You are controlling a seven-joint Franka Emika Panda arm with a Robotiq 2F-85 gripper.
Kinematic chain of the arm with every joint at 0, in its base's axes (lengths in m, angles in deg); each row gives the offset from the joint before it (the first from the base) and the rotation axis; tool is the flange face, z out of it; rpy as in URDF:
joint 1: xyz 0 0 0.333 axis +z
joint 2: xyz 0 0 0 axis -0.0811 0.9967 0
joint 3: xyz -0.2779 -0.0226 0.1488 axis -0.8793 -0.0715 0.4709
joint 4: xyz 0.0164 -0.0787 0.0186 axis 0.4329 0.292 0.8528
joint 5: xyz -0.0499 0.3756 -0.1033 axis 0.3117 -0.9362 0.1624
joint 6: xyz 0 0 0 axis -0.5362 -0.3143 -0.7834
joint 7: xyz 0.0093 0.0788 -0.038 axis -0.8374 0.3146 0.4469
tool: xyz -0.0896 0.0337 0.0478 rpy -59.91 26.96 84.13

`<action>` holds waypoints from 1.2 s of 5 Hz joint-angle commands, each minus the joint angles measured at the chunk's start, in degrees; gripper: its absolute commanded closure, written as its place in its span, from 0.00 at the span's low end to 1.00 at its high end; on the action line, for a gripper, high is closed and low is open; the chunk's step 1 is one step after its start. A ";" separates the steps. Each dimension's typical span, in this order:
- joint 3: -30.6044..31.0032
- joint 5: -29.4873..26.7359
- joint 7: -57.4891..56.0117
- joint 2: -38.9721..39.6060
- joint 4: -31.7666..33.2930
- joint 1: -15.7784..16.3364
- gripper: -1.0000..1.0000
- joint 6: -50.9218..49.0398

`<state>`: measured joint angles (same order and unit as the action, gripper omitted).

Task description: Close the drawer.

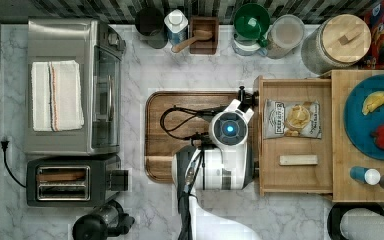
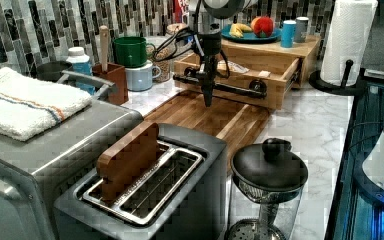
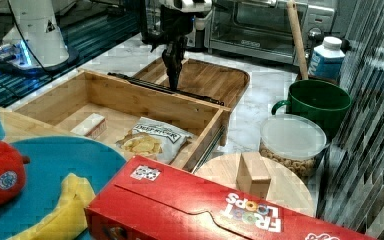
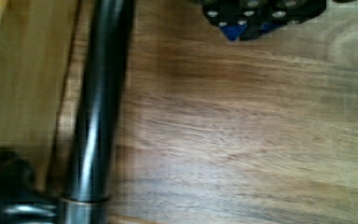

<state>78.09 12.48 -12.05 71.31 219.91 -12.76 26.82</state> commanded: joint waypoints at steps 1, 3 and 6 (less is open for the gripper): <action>-2.38 -0.86 -10.87 0.52 -6.29 -4.09 1.00 0.48; -5.04 -5.02 -14.85 1.04 -9.30 -6.75 1.00 -1.57; -8.58 -5.61 -23.90 6.63 -16.45 -13.58 1.00 1.15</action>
<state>73.63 7.27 -29.20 77.21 211.63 -20.44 23.88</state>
